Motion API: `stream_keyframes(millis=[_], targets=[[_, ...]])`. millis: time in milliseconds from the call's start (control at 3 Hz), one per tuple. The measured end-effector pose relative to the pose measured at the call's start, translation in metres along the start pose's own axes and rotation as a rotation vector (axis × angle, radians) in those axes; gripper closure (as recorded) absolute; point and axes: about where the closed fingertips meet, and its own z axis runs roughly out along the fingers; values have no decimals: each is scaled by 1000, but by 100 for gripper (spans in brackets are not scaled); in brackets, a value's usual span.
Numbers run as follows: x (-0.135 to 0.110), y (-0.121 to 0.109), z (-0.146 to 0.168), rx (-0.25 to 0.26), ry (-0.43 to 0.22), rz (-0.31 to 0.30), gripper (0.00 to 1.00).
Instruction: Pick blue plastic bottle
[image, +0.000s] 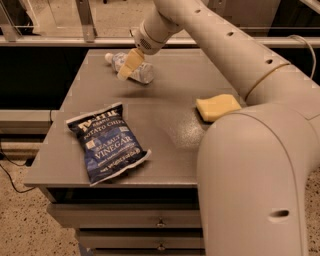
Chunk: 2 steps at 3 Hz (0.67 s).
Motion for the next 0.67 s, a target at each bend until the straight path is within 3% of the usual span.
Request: stream_keyframes(millis=[667], targets=[[8, -9, 27, 5, 82, 67, 0]])
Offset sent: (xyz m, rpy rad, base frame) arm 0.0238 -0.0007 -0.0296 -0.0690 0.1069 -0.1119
